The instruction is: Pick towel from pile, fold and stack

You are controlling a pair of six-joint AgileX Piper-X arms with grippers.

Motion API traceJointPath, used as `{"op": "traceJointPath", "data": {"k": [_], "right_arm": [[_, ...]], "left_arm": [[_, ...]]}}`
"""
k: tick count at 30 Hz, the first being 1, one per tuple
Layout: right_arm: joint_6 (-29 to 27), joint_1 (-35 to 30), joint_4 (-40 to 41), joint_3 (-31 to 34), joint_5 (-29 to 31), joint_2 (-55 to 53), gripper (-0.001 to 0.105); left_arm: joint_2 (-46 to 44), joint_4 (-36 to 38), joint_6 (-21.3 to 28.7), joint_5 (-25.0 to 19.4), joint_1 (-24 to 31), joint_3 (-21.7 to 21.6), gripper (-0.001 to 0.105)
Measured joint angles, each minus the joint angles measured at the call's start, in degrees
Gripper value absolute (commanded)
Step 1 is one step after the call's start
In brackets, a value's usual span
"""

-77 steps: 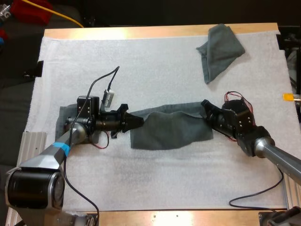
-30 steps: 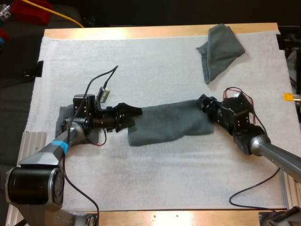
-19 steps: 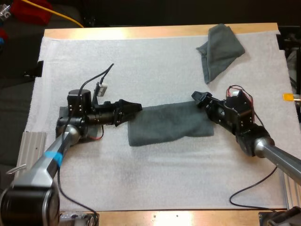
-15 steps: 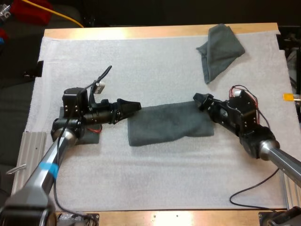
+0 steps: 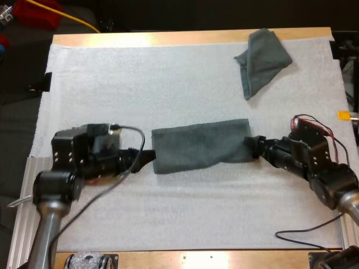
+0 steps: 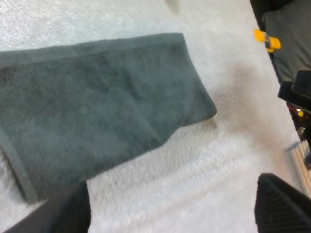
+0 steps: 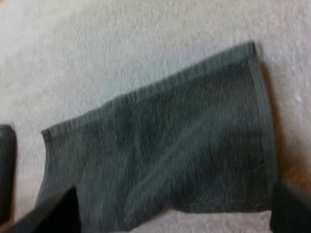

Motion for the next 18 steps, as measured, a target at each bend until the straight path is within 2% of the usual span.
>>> {"op": "traceJointPath", "data": {"k": [3,10,14,18], "right_arm": [[-1.26,0.00,4.02,0.00,0.01,-2.73,0.076],[-4.72,0.00,10.84,-0.41,-0.37,-6.20,0.076],[-8.84,0.00,15.80,-2.95,-0.27,-6.23,0.076],[-11.93,-0.14,16.53,-5.61,2.12,-6.09,0.076]], "left_arm": [[-5.05,3.97,0.33,-1.57,0.00,0.00,0.068],[-13.49,13.45,0.71,-2.13,0.00,0.00,0.068],[-16.62,17.27,1.26,-3.22,0.00,0.00,0.068],[-17.31,18.84,1.26,-3.42,0.00,0.00,0.068]]}}
